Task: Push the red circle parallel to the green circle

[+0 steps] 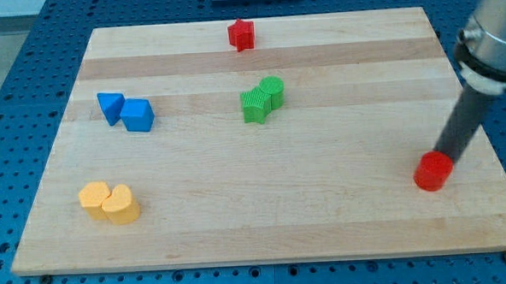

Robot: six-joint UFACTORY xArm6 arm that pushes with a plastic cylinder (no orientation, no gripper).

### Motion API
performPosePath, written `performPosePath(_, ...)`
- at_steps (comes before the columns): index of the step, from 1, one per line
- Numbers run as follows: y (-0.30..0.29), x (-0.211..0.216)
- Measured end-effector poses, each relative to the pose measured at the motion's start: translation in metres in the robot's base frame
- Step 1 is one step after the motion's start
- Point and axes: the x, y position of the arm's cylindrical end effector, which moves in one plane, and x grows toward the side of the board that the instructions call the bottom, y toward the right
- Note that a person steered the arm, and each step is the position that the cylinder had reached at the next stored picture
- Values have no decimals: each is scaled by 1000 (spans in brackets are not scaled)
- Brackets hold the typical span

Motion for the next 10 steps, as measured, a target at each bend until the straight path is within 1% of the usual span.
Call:
performPosePath(2,0,54)
performPosePath(3,-10,70)
performPosePath(4,-17,68)
performPosePath(6,-50,39)
performPosePath(8,-81,1)
performPosePath(10,-89,-29)
